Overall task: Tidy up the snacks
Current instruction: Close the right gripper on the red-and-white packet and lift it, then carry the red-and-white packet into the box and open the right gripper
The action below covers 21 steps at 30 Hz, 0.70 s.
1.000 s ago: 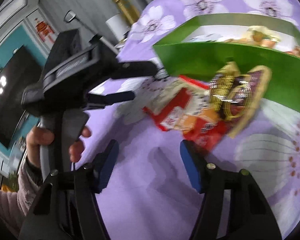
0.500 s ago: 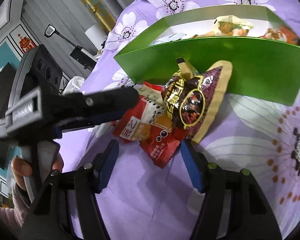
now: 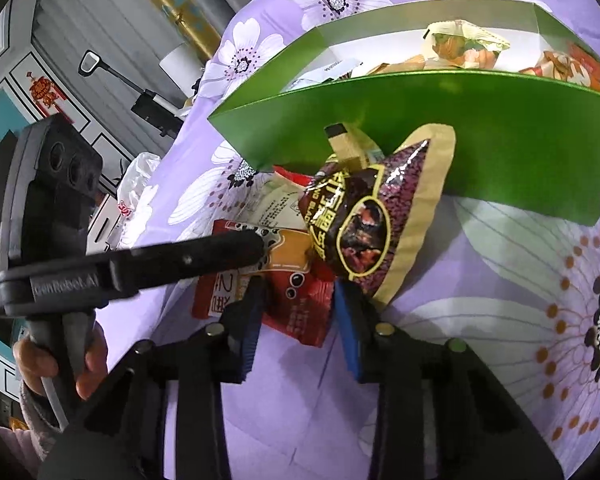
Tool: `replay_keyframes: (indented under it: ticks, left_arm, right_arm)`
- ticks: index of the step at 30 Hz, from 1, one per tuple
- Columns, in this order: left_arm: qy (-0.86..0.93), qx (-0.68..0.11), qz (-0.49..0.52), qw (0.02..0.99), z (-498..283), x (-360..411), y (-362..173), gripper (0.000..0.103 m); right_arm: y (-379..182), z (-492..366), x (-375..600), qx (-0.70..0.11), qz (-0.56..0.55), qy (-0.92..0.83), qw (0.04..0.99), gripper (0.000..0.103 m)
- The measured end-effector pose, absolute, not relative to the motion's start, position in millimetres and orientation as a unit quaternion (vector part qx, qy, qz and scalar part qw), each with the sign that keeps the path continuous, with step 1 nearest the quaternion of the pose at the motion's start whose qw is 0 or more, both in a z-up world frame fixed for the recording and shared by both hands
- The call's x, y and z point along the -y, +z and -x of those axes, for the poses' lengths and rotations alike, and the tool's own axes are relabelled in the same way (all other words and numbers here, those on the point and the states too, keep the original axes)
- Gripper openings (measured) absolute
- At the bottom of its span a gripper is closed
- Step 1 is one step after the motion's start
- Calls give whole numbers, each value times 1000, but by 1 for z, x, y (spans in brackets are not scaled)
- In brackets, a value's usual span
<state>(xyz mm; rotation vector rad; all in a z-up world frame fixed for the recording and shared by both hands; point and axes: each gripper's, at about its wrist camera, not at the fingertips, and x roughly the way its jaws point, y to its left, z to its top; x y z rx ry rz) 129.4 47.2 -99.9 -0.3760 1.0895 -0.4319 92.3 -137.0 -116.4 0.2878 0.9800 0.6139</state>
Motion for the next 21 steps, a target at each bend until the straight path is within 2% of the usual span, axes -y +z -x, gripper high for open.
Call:
replay_keyframes:
  ticks: [2, 9, 21]
  left_arm:
    - [-199, -509, 187, 816, -129, -53, -100, 17]
    - [-206, -491, 187, 826, -116, -60, -86, 16]
    - [-230, -436, 204, 846, -93, -67, -40, 16]
  right_arm:
    - [-116, -92, 139, -457, -137, 289, 830, 26]
    - [-107, -81, 140, -436, -147, 306, 834, 20]
    - [-69, -66, 144, -383, -161, 330, 848, 18]
